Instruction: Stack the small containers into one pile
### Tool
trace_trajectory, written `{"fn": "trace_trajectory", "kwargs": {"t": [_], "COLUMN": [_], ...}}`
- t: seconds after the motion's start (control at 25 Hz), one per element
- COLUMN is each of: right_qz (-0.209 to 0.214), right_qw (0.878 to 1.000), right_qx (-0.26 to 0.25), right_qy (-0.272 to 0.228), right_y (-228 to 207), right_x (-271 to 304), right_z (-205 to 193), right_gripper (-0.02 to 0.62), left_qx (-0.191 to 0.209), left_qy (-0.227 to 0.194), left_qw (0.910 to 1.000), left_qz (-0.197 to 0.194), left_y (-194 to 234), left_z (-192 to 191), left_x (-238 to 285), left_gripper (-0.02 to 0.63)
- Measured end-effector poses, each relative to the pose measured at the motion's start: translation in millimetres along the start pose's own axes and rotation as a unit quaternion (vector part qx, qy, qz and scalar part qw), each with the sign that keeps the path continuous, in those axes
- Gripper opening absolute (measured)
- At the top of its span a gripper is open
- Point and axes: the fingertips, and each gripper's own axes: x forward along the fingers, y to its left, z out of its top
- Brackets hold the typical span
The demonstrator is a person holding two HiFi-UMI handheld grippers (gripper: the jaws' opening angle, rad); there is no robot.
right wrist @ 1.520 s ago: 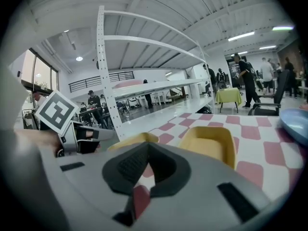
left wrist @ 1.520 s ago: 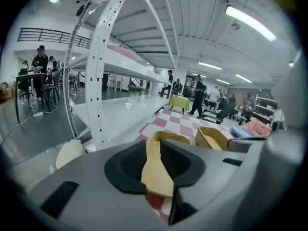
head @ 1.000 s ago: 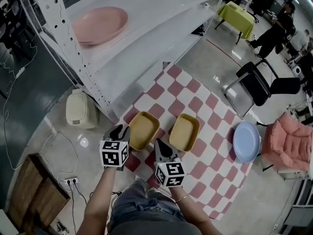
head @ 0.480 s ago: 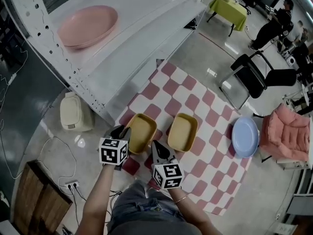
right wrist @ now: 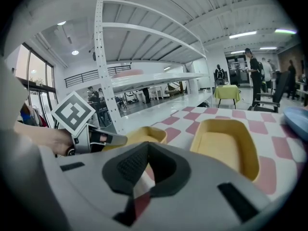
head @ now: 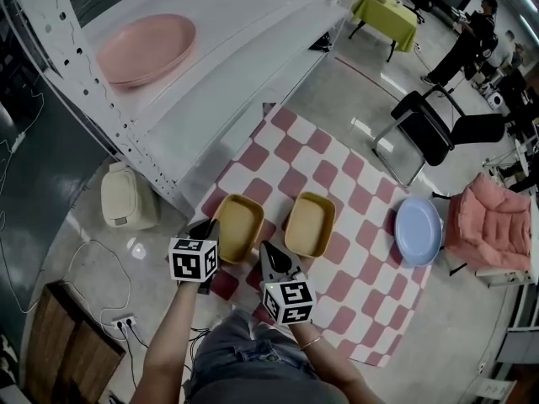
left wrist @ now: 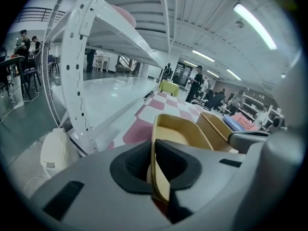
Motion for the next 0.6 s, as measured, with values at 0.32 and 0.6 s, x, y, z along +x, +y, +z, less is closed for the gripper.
{"fn": "trace_trajectory", "kwargs": {"t": [0.32, 0.6], "right_qz": [0.006, -0.001], "right_qw": [1.0, 0.999], "right_qx": [-0.004, -0.002], "right_qy": [-0.012, -0.032], "right_y": [3, -10], "right_x": [-16, -42], "right_z": [4, 7], "right_gripper": [0.011, 0.011], "left_qx": [-0.054, -0.088], "left_qy": [-0.033, -0.07], "left_qw": [0.9978, 0.9936], "left_qz": [0.016, 0.014], "left_y": [1, -24], "left_z": [7, 24], "left_x": [-24, -41], "left_gripper": [0.032, 0.031]}}
